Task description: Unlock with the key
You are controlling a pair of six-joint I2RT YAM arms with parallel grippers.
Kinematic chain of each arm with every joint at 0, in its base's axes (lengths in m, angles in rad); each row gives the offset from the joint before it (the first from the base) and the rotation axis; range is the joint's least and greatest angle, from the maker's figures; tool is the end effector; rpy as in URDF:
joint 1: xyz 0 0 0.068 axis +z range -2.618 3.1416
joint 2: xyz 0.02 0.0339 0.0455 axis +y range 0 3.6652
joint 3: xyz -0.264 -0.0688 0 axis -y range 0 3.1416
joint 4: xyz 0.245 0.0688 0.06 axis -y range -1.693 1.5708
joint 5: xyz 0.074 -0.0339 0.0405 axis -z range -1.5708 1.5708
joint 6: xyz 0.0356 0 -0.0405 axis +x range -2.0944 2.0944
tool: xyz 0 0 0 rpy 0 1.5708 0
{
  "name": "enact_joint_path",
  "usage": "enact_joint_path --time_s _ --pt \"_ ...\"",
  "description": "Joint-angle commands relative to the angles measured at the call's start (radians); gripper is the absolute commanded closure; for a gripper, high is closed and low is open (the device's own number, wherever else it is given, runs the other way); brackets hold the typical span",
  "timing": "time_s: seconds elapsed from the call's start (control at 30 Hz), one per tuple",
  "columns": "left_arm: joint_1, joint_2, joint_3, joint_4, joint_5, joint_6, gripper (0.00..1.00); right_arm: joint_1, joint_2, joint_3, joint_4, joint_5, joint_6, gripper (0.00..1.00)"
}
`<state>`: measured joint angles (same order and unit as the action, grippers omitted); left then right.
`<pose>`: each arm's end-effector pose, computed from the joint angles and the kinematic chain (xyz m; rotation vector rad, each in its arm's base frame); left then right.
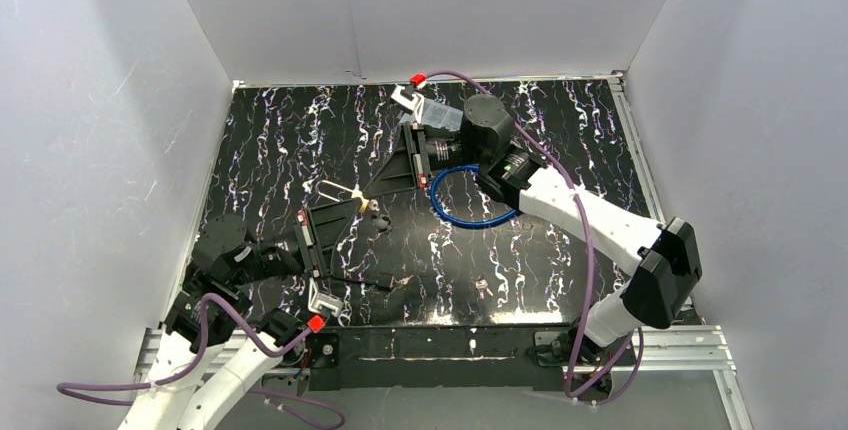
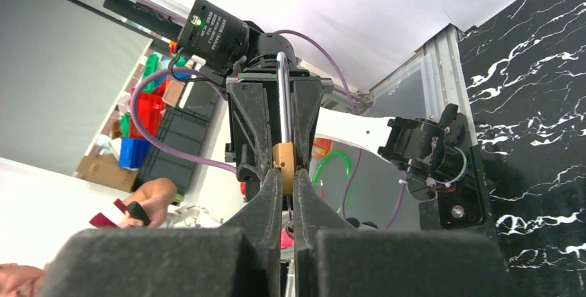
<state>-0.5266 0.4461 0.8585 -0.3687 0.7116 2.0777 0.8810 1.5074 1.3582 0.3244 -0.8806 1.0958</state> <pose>0.0602 -0.0619 0.3850 1.5701 -0.1602 0.6857 0.2013 0.2872 0.4167 -0.7528 1.7584 2.0929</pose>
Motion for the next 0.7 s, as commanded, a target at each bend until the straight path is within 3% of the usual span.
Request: enact_joint_path --time_s 0.0,0.03,0.13,0.23,0.37,0.67 --pt "-0.003 0.015 -0.011 0.023 -0.016 0.056 0.89 -0.002 0.017 0.057 0.138 -0.032 0.088 0.99" --pt "-0.003 0.017 -0.016 0.025 -0.024 0.06 0.74 -0.004 0.017 0.055 0.144 -0.031 0.096 0.99" --pt "-0.003 0.018 -0.024 0.031 -0.042 0.047 0.66 -0.017 0.008 0.03 0.196 -0.027 0.139 0.99" --pt "-0.003 0.025 -0.024 0.022 -0.068 0.027 0.36 -0.035 -0.017 0.001 0.21 -0.015 0.151 0.99" --pt "-0.003 0.024 -0.011 -0.024 -0.099 -0.014 0.05 -0.062 -0.055 -0.031 0.186 0.004 0.135 0.99" --pt "-0.003 0.015 0.121 -0.11 -0.093 -0.347 0.02 -0.109 -0.107 -0.058 0.041 -0.008 0.0 0.99"
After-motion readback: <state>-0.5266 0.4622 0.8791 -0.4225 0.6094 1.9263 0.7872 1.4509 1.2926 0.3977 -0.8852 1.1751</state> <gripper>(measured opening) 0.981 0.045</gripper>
